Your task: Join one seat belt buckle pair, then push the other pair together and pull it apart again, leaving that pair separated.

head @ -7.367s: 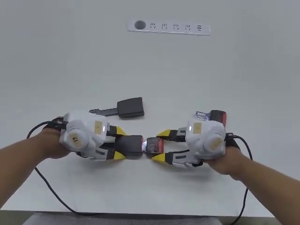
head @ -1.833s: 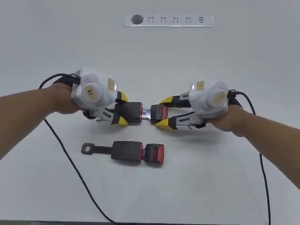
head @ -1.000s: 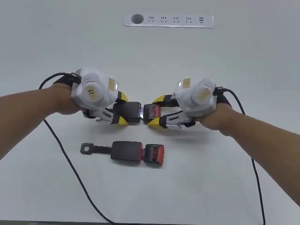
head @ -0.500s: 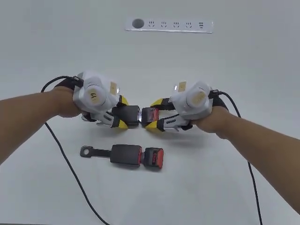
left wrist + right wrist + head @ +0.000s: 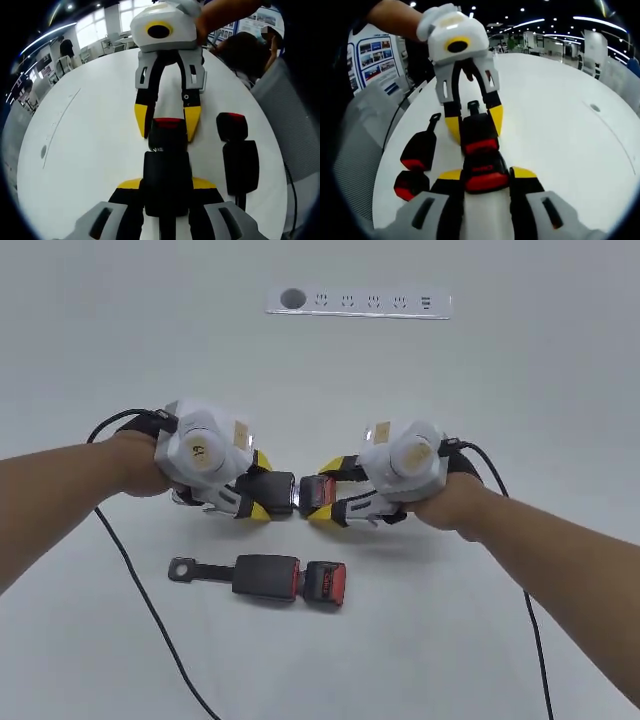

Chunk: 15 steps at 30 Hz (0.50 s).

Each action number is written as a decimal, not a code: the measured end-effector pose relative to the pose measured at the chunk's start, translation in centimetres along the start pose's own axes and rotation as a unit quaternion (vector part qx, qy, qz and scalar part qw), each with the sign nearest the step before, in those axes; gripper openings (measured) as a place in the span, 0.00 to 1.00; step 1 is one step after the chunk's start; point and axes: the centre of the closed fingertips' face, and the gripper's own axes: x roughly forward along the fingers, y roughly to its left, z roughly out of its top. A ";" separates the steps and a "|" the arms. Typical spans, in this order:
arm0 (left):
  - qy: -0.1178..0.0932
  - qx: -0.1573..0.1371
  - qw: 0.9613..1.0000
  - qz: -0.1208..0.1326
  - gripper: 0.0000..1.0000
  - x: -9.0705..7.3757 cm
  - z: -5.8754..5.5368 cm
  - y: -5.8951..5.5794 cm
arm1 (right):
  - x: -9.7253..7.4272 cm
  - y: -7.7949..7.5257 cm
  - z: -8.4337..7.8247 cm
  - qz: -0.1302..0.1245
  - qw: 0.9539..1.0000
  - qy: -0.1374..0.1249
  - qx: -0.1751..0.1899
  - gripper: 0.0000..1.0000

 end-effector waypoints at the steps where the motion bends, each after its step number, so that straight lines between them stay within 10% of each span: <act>1: 0.000 0.000 1.000 0.000 0.35 0.0 0.0 0.0 | 0.0 0.0 0.0 0.000 1.000 0.001 -0.001 0.35; 15: 0.002 0.000 1.000 0.000 0.35 0.0 0.0 0.0 | 0.0 0.0 0.0 0.000 1.000 0.002 -0.002 0.35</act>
